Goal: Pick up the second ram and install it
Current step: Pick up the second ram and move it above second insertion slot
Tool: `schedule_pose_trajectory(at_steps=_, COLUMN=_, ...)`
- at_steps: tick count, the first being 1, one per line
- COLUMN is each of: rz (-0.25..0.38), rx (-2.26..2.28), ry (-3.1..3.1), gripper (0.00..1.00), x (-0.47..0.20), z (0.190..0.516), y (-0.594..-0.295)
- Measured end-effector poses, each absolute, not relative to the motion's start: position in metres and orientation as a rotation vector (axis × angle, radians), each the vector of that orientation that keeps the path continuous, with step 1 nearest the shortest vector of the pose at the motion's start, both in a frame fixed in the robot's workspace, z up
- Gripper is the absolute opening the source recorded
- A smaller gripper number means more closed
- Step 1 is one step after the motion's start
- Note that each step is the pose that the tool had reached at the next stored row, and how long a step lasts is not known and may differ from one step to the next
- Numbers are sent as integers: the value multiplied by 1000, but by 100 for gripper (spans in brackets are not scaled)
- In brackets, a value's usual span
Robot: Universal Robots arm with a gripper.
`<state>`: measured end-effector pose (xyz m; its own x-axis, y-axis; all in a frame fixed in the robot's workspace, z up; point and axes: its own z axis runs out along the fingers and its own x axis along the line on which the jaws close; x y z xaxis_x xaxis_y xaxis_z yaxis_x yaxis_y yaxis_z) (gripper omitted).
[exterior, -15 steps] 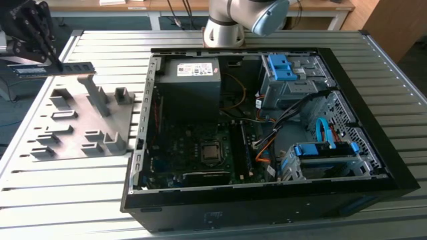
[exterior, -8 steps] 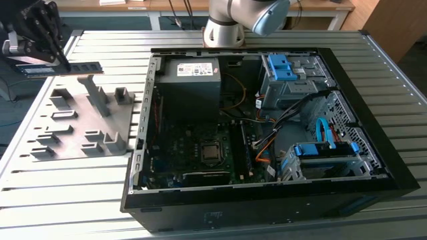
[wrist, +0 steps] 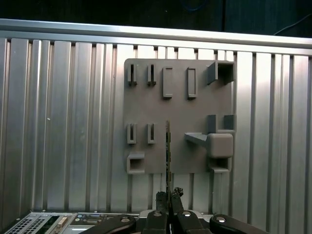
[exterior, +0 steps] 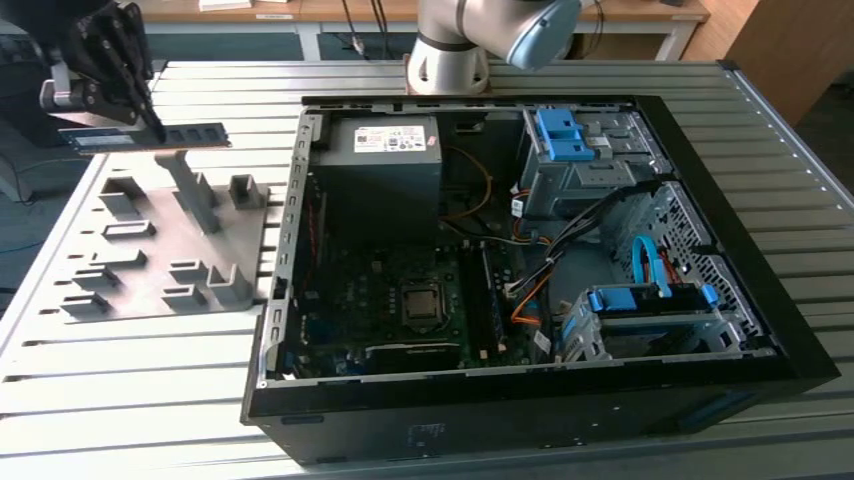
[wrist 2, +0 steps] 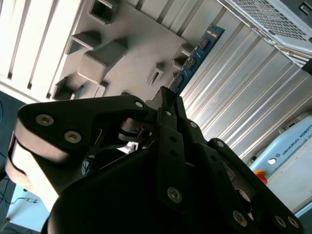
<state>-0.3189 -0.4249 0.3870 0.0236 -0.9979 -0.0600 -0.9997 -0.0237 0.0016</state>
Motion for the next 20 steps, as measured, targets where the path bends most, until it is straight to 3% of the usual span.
schedule_pose_trajectory(at_steps=20, rz=68, rx=-2218, ry=2166, gripper=14, x=-273, z=387, y=-425)
